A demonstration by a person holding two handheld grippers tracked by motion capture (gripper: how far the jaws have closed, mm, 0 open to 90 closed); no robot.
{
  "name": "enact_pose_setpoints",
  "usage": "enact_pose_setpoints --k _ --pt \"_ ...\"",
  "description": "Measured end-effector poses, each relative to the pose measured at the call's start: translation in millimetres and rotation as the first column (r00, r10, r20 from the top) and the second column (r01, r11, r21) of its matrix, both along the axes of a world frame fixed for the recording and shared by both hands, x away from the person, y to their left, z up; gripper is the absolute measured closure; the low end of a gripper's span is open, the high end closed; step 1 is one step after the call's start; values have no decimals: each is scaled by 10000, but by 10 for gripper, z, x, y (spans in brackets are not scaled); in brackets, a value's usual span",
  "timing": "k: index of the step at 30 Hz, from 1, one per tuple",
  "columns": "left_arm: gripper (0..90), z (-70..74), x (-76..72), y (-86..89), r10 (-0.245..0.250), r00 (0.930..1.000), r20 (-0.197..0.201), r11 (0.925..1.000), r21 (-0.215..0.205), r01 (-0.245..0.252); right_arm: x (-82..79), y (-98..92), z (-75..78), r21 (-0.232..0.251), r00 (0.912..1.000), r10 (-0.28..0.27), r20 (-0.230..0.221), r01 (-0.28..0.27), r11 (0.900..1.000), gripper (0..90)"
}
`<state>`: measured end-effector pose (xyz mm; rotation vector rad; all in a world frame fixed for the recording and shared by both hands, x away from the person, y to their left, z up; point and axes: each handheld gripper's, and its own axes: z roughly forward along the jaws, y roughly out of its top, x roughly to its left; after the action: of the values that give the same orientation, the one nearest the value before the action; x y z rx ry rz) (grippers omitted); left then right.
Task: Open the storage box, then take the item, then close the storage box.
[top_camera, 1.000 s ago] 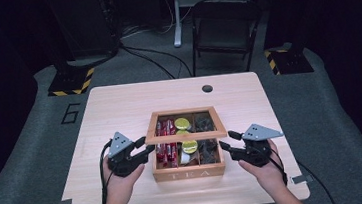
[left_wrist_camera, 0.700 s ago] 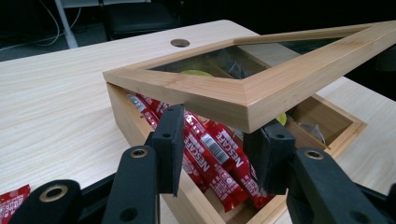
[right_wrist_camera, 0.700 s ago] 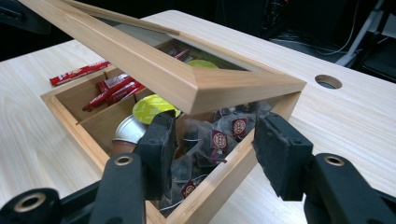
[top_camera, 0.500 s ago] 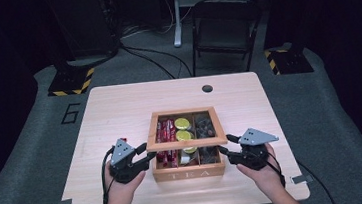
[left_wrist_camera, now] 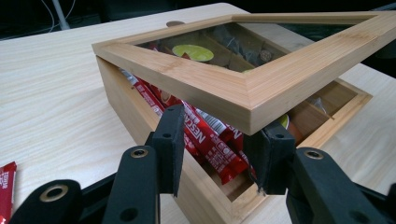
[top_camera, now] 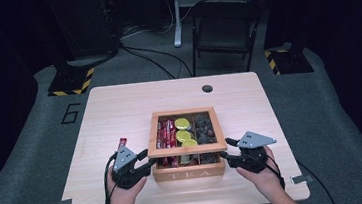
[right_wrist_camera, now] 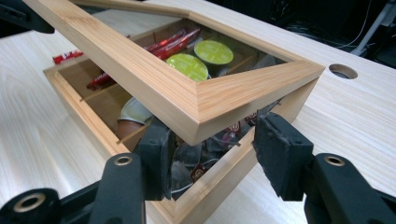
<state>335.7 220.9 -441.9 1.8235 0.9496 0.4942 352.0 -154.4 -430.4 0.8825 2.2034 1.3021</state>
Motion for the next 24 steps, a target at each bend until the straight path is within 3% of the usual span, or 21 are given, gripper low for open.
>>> enact_pose_setpoints --k 5,13,24 --pt "589 -35 -20 -4 -29 9999 -111 10000 -7 29 -6 25 -3 -418 9996 159 -226 -168 9990 476" --pt "588 -137 -42 -14 -83 9999 -150 9996 267 87 -83 -1 -48 -659 9991 349 -230 -364 9972 474" --pt "587 -269 -67 -20 -89 9985 -539 9984 551 119 -77 30 -260 -300 9955 241 -918 -270 9992 469"
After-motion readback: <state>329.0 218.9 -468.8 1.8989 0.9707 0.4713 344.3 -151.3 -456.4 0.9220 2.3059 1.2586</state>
